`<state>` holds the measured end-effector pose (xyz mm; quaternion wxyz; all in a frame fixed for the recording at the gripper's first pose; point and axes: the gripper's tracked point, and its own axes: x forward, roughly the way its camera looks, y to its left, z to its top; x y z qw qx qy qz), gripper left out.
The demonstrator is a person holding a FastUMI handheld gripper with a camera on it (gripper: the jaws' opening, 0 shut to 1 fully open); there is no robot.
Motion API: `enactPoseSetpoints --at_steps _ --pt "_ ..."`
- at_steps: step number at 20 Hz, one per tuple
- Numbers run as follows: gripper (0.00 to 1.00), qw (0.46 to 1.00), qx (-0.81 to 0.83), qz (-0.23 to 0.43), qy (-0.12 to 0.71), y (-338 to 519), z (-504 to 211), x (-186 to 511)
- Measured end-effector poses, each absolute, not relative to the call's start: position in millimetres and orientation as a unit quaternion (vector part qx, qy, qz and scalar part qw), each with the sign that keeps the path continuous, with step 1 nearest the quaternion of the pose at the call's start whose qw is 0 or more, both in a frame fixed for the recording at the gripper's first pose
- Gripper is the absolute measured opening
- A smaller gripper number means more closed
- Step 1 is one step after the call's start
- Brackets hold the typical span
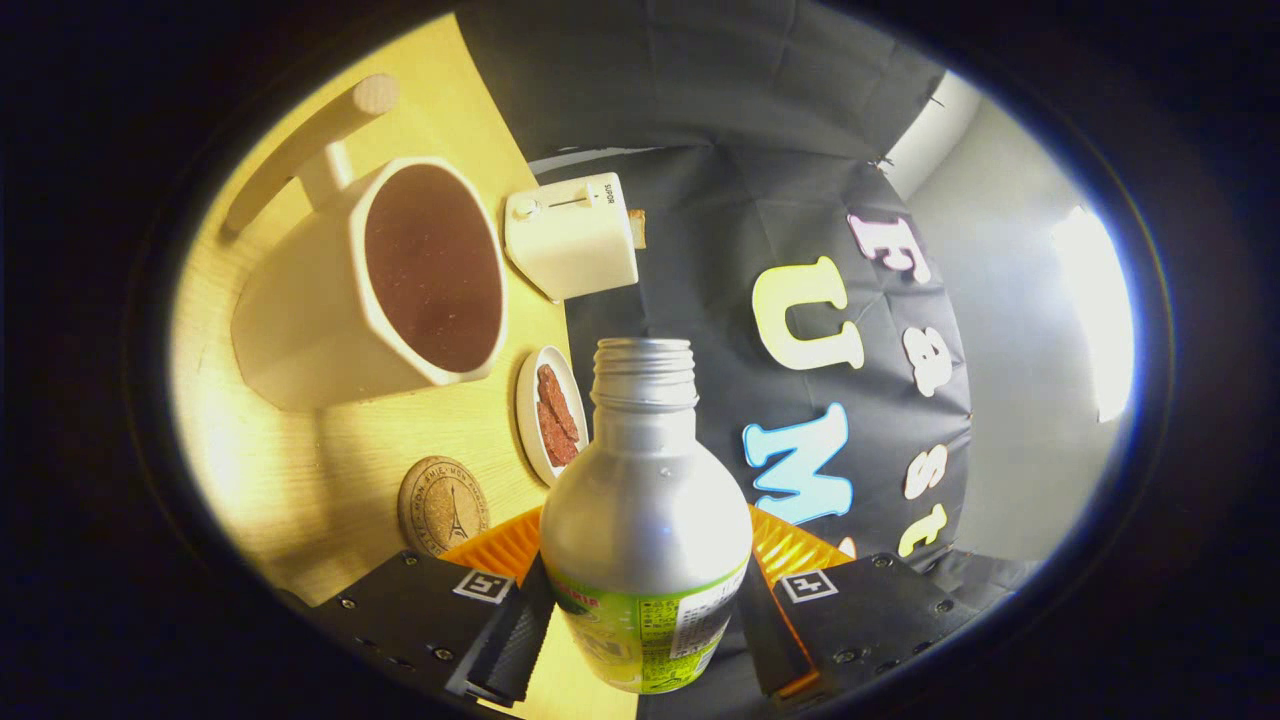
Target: Take the bottle from table, then pour the juice into the cup, finally place the bottle on the coaster
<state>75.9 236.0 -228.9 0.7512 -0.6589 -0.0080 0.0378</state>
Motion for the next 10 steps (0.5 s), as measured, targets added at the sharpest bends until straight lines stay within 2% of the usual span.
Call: enactPoseSetpoints --at_steps 10 --pt "0.81 0.699 -0.714 0.043 -0.022 241.0 -231.6 70.1"
